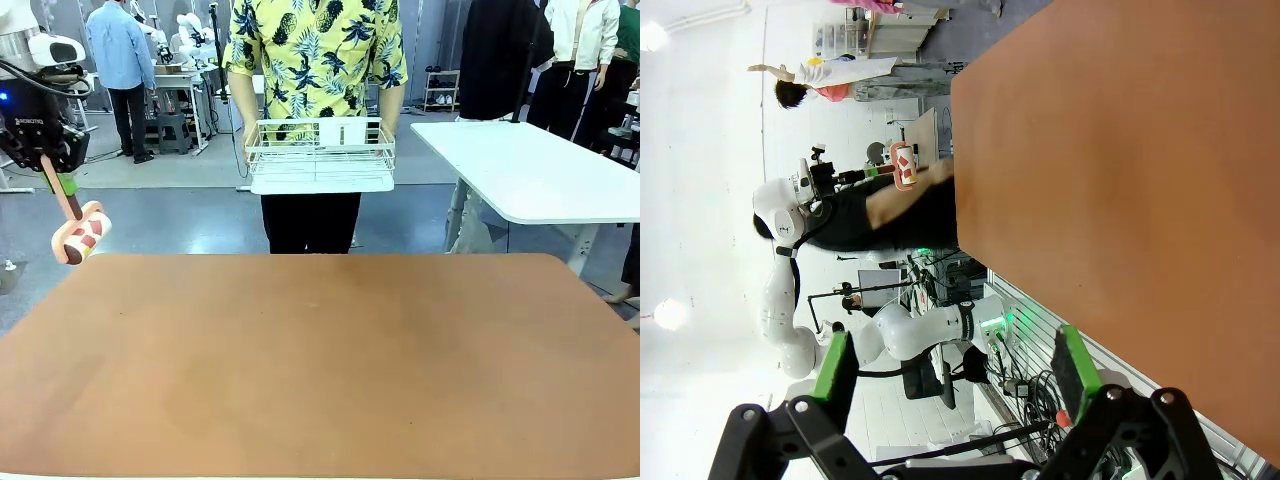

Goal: Clean the table.
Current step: Clean the table with the Lint Roller when the human lifts the Dish drying rack, then place the Lint Roller down when the Dish drying rack is positioned in the middle of the table.

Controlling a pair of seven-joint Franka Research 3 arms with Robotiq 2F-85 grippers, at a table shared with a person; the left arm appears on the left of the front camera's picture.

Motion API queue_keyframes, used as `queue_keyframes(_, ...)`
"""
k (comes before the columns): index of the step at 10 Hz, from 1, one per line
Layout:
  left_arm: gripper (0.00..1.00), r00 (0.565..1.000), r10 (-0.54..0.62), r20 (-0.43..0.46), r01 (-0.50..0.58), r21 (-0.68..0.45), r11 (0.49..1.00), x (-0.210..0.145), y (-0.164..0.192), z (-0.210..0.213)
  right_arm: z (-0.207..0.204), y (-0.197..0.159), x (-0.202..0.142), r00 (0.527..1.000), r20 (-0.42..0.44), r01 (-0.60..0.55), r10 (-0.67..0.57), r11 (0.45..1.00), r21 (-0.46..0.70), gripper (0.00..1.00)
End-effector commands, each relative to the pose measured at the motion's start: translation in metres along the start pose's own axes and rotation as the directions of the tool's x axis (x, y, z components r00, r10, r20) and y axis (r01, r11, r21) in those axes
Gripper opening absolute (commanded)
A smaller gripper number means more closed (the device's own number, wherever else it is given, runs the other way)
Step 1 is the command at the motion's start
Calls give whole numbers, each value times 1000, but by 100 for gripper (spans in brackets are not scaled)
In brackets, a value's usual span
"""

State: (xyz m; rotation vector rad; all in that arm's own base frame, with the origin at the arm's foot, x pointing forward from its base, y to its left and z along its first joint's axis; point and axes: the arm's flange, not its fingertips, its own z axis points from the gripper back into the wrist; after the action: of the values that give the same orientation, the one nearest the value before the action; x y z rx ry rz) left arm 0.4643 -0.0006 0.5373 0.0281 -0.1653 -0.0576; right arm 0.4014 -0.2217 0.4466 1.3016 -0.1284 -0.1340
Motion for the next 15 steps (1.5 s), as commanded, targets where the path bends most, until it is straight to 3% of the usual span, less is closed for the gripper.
queue_keyframes(1,21,1000,29,-10,-29,3,1000,0,-2,2,0,2,-1,1000,-1,-5,5,1000,4,100)
queue_keyframes(15,21,1000,29,-10,-29,3,1000,0,-2,2,0,2,-1,1000,-1,-5,5,1000,4,100)
